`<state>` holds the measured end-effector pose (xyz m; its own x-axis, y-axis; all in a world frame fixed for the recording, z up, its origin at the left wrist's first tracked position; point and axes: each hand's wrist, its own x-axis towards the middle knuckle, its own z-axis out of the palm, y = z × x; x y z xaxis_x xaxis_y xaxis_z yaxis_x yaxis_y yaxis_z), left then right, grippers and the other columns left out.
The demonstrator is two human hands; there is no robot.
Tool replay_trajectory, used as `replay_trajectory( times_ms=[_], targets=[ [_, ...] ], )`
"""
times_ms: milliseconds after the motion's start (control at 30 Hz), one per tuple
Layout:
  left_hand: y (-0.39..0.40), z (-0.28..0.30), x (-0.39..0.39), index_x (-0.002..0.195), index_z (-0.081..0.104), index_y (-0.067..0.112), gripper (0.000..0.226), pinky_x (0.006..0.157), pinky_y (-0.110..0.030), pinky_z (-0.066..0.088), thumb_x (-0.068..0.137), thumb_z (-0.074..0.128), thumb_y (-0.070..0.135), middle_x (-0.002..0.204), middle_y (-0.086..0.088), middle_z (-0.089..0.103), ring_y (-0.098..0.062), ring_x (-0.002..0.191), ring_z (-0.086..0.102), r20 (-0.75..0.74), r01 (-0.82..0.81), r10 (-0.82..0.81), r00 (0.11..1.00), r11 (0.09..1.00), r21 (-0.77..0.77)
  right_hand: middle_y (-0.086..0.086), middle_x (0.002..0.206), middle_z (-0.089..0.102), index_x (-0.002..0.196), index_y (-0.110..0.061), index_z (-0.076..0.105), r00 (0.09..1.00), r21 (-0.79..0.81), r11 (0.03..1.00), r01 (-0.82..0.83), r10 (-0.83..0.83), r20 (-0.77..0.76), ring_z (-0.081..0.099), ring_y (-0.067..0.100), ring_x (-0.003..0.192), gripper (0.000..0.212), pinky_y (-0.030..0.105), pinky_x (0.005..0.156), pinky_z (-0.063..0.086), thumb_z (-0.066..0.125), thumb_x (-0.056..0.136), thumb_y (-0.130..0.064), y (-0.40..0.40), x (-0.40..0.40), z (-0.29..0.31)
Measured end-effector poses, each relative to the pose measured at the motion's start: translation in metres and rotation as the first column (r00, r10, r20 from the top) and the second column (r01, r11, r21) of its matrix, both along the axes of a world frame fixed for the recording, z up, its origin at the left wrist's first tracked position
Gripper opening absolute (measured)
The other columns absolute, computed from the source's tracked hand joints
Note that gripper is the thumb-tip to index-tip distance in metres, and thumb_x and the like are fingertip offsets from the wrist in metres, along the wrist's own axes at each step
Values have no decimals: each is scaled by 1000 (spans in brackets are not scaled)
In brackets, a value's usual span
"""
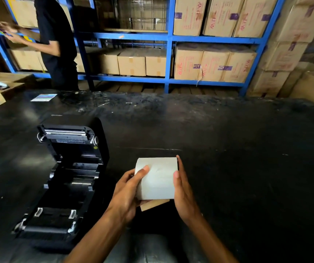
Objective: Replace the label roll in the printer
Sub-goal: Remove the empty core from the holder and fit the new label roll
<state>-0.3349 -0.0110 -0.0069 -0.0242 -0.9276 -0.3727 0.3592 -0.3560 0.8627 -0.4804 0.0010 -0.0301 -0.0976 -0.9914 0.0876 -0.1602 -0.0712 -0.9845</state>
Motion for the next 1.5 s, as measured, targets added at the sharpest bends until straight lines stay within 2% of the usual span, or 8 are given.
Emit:
replay_trajectory(
  times_ms=[200,467,600,733,933,1100,1233,1500],
  targets=[
    [-15,6,-13,101,64,20,52,61,-37,61,58,84,41,105,-10,70,-24,89,70,149,-20,28,989,999,-50,-9,146,43,142,-44,25,985,105,992,68,-83,151,47,10,126,49,39,110,38,40,95,-44,-9,-2,3],
    [-37,-44,5,116,63,26,37,84,-41,55,90,52,49,104,-7,72,-21,98,68,359,201,-199,912,979,32,-7,98,75,111,-37,62,918,323,943,77,-194,346,71,14,89,28,39,74,61,50,89,-50,-16,-36,-11],
    [-37,-92,11,127,59,14,53,100,-33,46,79,73,32,127,-10,64,-22,115,59,885,465,-269,381,883,68,-4,97,72,99,-38,64,892,420,894,157,-311,329,68,19,89,19,37,69,59,53,88,-49,-12,-50,-26],
    [-38,-112,10,126,58,25,53,97,-33,40,78,69,43,130,-5,56,-25,122,47,971,614,-216,-103,754,233,-6,85,76,91,-36,67,873,457,872,173,-351,339,70,19,84,20,36,62,58,53,88,-49,-9,-61,-38],
    [-47,-115,15,113,66,20,29,91,-33,42,89,56,31,114,-5,63,-25,112,53,991,533,15,134,842,-85,-2,88,77,102,-28,66,864,461,871,169,-356,356,72,20,81,28,37,64,58,52,88,-48,-10,-66,-44],
    [-68,-124,38,135,49,20,47,103,-35,38,89,55,25,134,-7,49,-26,125,43,974,567,-98,-205,799,200,3,96,74,97,-32,65,863,481,862,162,-360,354,69,27,90,24,44,74,59,52,88,-50,-13,-64,-44],
    [-74,-127,44,114,57,14,37,94,-36,42,82,69,29,119,-8,56,-26,114,51,991,540,-121,-65,830,137,2,93,75,95,-34,66,860,485,861,156,-360,362,70,26,89,24,48,77,58,52,87,-51,-14,-59,-46],
    [-61,-101,27,70,63,13,20,59,-22,50,70,80,2,63,-1,63,-9,56,56,759,192,42,650,957,-218,2,100,73,104,-34,63,862,476,868,143,-345,371,68,25,93,30,43,71,58,49,87,-54,-14,-43,-48]
  ],
)
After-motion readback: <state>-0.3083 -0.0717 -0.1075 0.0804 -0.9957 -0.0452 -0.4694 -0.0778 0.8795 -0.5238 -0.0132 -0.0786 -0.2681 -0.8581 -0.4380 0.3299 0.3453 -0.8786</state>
